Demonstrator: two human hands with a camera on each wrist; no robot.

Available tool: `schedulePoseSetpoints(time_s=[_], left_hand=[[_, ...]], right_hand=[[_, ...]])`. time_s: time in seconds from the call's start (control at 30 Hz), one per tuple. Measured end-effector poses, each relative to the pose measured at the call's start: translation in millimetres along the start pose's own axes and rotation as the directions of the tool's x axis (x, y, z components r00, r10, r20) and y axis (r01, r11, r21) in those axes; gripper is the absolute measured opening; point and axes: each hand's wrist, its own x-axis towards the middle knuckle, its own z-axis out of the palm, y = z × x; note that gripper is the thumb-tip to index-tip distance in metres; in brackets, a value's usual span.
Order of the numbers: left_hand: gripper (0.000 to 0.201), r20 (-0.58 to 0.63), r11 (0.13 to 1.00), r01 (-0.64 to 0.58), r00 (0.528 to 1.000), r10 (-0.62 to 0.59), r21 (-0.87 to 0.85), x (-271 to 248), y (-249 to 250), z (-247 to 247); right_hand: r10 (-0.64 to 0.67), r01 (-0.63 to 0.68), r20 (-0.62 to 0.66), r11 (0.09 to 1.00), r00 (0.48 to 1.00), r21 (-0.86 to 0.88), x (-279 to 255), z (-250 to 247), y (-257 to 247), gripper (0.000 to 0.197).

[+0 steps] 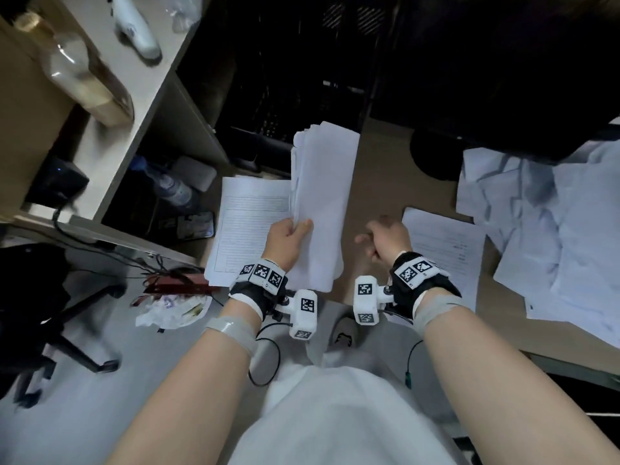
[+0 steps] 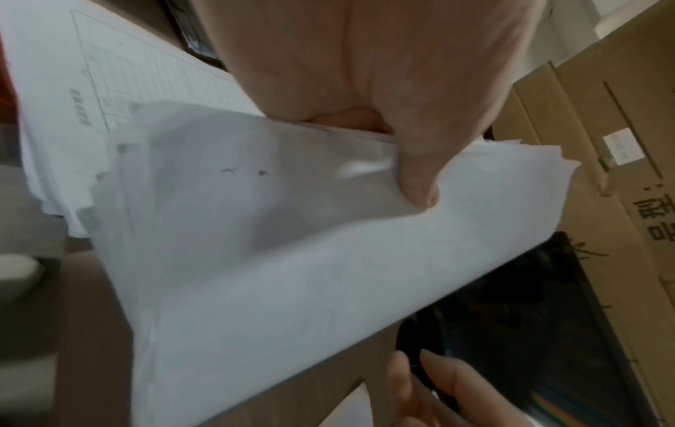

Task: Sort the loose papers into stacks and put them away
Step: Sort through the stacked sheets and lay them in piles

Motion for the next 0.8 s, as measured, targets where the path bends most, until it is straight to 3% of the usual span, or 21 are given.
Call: schedulePoseSetpoints(time_s=[0.17,0.27,0.37,0.5,0.6,0.67,0.7,0.8], left_hand=[[0.021,0.091,1.000,-0.014,0.996,0.015,-0.013,8,17,4],[0.023,0.061,1.000,0.020,0.998,-0.020,-0.002,27,12,-2],[0.021,-0.035,0.995,0.095,0.995,-0.096,-0.031,40,3,-5],[0.025,-0.068,0.966,0.212,0.972,-0.224,-0.148,52,-2,-9],[0.024,-0.030,0.969,0.220,0.974,-0.224,-0.109,59,0,-11],[0.024,-0.026,0.971,0.216,0.975,-0.220,-0.102,64,-1,-12],[0.026,-0.022,0.974,0.208,0.977,-0.211,-0.085,66,-3,-13],[0.024,0.009,0.982,0.190,0.982,-0.190,-0.007,72,-4,-17]], right_hand=[[0.066,-0.070,0.058,0.995,0.996,0.076,-2,-18,-3,0.022],[0.171,-0.175,0.092,0.984,0.981,0.037,0,-16,2,0.016],[0.276,-0.268,0.126,0.961,0.953,-0.075,5,-10,14,0.016],[0.299,-0.228,0.181,0.915,0.937,-0.332,17,3,30,0.029],[0.390,-0.376,0.277,0.921,0.878,-0.104,17,14,31,0.042],[0.347,-0.367,0.330,0.930,0.878,0.000,20,19,26,0.049],[0.309,-0.320,0.295,0.947,0.904,-0.009,24,20,24,0.054],[0.132,-0.125,0.021,0.970,0.991,-0.206,31,14,9,0.061]])
